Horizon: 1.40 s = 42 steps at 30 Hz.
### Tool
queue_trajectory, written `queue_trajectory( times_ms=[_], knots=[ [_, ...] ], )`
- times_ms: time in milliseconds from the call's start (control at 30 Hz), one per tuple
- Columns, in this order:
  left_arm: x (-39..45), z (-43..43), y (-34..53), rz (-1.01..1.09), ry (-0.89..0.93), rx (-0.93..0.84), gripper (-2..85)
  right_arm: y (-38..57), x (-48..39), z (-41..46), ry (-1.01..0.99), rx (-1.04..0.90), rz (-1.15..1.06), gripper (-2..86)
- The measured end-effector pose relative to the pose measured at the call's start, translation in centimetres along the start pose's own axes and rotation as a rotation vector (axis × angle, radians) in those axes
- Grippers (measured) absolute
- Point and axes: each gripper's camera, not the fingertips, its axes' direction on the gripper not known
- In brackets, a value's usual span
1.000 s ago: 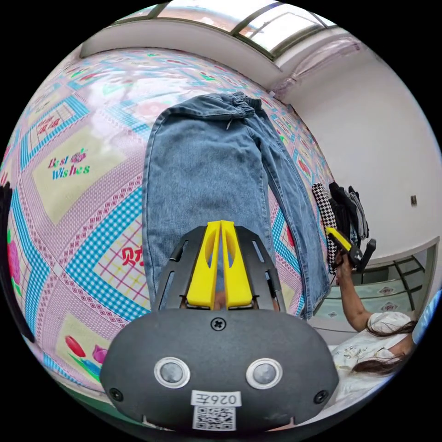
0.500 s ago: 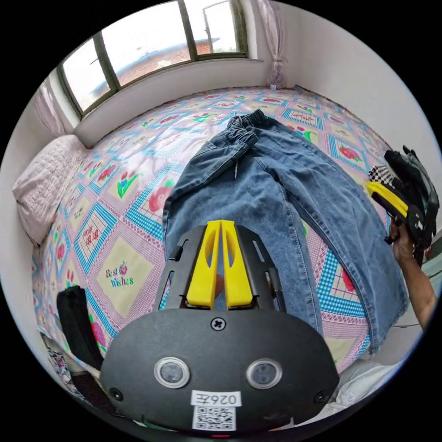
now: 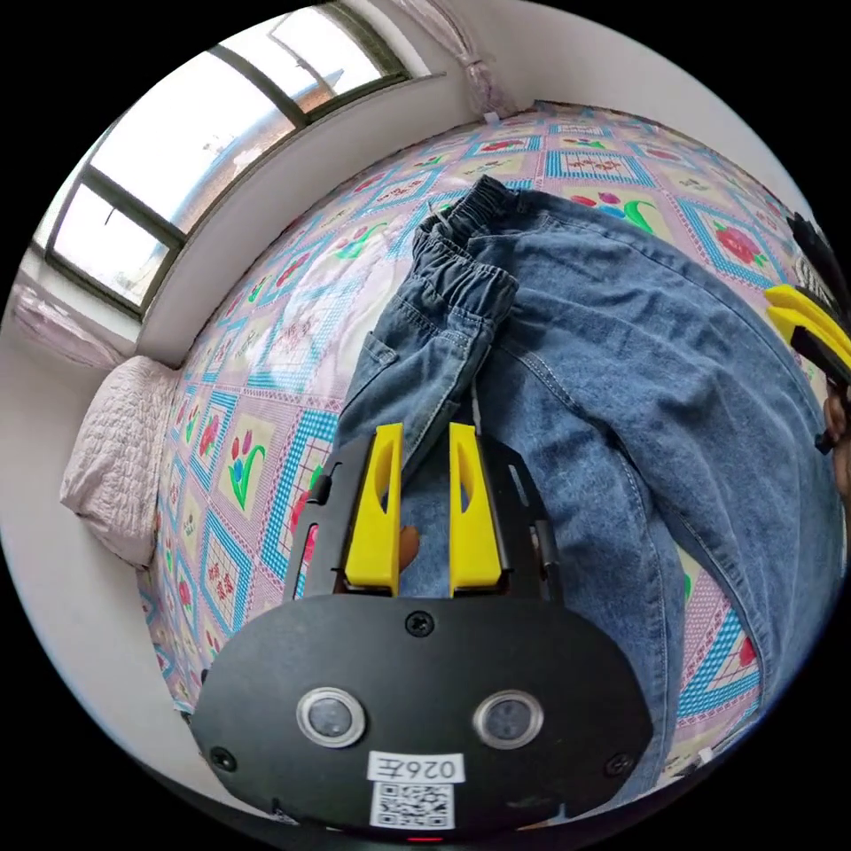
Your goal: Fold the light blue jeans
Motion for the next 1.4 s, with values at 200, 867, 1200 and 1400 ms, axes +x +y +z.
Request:
queue_trajectory(
  times_ms=[200,867,1200,1400],
  knots=[
    [3.4,2.3,-3.4,0.097,-0.363,-0.099,4.9,-1.2,2.5,-4.0,-0.026,-0.009,0.013,2.6],
    [-10.4,-14.3,22.2,-0.288,0.278,0.074,-1.0,-1.3,4.6,-11.2,0.035,-0.195,0.066,-0.8],
    [-18.9,-25.8,33.7,-0.445,0.580,0.226,-1.0,-1.7,6.7,-14.2,0.294,-0.319,0.045,-0.9],
    [-21.0,-39.2,42.0,-0.475,0.519,0.402,-0.8,2.1,5.1,-27.2,0.227,-0.031,0.121,-0.9]
  ],
)
